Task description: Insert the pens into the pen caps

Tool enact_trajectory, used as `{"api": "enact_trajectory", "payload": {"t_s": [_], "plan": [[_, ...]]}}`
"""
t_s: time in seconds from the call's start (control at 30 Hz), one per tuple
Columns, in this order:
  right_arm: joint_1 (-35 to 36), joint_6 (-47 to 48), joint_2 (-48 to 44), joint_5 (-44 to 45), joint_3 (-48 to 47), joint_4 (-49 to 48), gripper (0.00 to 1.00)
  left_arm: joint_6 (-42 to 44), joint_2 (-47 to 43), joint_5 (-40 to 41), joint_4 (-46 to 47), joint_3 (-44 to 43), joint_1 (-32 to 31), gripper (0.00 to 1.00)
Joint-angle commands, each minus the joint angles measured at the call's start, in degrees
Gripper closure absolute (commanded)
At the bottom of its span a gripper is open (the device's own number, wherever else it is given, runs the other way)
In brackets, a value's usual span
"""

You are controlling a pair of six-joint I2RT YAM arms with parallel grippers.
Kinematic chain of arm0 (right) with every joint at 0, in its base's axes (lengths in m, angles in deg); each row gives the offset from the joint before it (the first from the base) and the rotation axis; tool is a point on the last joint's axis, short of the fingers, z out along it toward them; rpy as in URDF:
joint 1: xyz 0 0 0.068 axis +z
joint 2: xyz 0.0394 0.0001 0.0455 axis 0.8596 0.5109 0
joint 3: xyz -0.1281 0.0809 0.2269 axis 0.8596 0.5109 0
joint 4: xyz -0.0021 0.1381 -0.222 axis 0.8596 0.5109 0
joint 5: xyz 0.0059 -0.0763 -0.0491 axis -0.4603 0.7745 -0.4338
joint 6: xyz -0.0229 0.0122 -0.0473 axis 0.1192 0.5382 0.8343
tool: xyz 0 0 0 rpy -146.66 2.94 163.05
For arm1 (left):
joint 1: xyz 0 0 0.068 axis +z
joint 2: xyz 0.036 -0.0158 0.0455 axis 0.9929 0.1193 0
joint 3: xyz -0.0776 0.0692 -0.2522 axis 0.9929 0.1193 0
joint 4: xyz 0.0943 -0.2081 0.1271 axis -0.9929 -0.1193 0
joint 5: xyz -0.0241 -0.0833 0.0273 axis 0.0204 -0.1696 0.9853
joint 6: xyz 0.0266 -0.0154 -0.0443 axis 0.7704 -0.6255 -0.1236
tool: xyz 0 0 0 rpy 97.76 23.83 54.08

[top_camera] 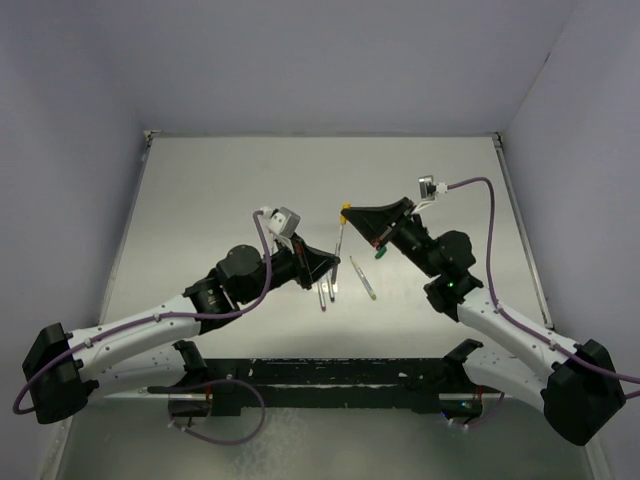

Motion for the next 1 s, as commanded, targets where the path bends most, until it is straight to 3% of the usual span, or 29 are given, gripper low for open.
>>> {"api": "enact_trajectory", "payload": {"t_s": [0.0, 0.97], "plan": [[0.32, -0.55, 0.36, -1.55, 0.56, -3.94, 1.0, 0.93, 0.32, 0.39, 1.99, -2.6, -0.33, 1.0], [1.38, 0.47, 1.77, -6.04, 1.92, -0.87, 1.0, -0.52, -2.88, 4.88, 5.1, -1.82, -0.35, 1.0]]}}
